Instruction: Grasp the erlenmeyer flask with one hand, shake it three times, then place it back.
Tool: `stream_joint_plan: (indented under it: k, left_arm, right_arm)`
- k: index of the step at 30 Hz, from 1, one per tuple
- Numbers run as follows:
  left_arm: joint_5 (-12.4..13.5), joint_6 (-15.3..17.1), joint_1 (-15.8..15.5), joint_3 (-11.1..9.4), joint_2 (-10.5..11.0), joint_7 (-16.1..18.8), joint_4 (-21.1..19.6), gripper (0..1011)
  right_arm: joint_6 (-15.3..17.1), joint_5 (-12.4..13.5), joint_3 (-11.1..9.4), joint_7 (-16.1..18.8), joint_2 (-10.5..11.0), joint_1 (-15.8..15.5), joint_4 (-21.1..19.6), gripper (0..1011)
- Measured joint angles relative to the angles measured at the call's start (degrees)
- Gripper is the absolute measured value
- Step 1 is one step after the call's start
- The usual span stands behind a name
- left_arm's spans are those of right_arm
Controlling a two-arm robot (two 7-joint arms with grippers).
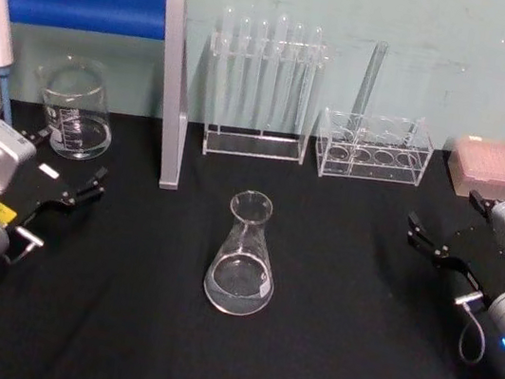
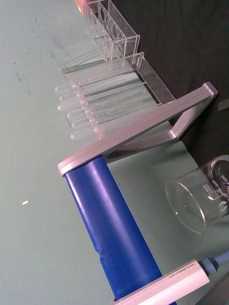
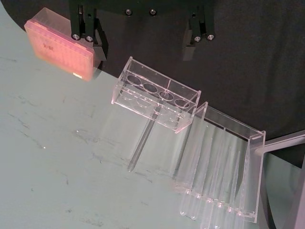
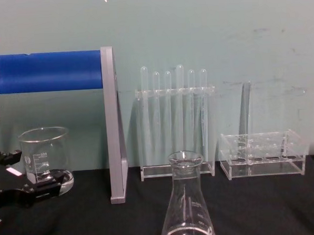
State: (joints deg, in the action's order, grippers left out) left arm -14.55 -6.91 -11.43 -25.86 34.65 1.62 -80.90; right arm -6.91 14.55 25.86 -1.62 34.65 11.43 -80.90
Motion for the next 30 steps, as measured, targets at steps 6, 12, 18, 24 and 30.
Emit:
stream_joint_plan:
  k: [6, 12, 18, 24, 30]
  left_arm:
    - [0.0, 0.0, 0.0, 0.0, 0.0, 0.0, 0.0, 1001]
    - [0.0, 0.0, 0.0, 0.0, 0.0, 0.0, 0.0, 1001]
    - [0.0, 0.0, 0.0, 0.0, 0.0, 0.0, 0.0, 1001]
    - [0.0, 0.0, 0.0, 0.0, 0.0, 0.0, 0.0, 1001]
    - [0.0, 0.0, 0.0, 0.0, 0.0, 0.0, 0.0, 1001]
  right_arm:
    - [0.0, 0.0, 0.0, 0.0, 0.0, 0.0, 0.0, 1000]
    - [0.0, 0.0, 0.0, 0.0, 0.0, 0.0, 0.0, 1000]
    - [0.0, 0.0, 0.0, 0.0, 0.0, 0.0, 0.0, 1000]
    - [0.0, 0.0, 0.0, 0.0, 0.0, 0.0, 0.0, 1000]
    - [4.4, 4.0, -1.9, 4.2, 0.3, -0.7, -1.9, 1000]
